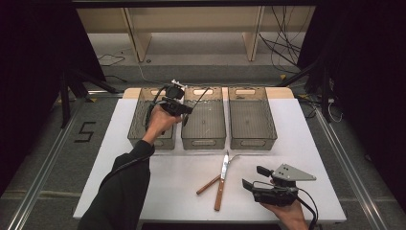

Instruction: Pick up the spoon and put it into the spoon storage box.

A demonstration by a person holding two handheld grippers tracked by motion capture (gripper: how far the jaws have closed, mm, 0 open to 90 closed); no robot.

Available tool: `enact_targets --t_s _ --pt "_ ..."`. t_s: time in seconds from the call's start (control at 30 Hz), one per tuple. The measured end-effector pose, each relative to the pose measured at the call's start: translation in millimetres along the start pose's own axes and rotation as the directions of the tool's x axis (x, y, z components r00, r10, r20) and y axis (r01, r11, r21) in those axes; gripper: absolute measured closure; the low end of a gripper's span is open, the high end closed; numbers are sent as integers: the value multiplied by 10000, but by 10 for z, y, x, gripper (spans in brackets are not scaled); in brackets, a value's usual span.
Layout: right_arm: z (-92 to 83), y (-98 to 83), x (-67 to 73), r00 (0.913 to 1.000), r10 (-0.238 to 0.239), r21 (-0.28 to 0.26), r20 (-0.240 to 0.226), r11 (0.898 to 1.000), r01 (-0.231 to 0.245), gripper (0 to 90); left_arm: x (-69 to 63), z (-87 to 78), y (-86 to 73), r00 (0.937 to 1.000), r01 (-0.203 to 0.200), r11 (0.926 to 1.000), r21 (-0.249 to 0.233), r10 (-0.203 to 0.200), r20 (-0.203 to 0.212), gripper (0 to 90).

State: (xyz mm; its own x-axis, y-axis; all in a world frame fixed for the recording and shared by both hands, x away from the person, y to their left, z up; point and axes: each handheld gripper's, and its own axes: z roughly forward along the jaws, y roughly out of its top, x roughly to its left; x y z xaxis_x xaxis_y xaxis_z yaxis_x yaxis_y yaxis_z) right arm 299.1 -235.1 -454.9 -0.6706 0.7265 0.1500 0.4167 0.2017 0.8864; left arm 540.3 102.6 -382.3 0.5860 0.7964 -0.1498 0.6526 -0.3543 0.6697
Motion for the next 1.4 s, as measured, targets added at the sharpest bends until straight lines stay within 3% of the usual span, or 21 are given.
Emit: enact_targets --t_s 0.37,0.97,1.17,1.23,1.4 --pt "0 -2 -4 10000 -14 -3 -15 10000 14 264 -20 210 -28 9995 313 9993 222 -312 -25 891" --pt "2 -2 2 10000 2 -14 -23 10000 -2 264 -49 369 -68 9985 547 9978 374 -544 -77 879" --pt "-4 -4 -8 10000 -4 -11 -13 10000 4 263 -73 320 -39 9978 575 9981 229 -582 310 667" --pt "-4 -2 -6 10000 -24 -32 -21 10000 24 263 -91 286 -29 9961 750 9971 80 -753 450 595" --pt "-4 -1 -4 10000 -17 -29 -12 10000 17 263 -169 150 -35 9961 579 9983 3 -578 671 444"
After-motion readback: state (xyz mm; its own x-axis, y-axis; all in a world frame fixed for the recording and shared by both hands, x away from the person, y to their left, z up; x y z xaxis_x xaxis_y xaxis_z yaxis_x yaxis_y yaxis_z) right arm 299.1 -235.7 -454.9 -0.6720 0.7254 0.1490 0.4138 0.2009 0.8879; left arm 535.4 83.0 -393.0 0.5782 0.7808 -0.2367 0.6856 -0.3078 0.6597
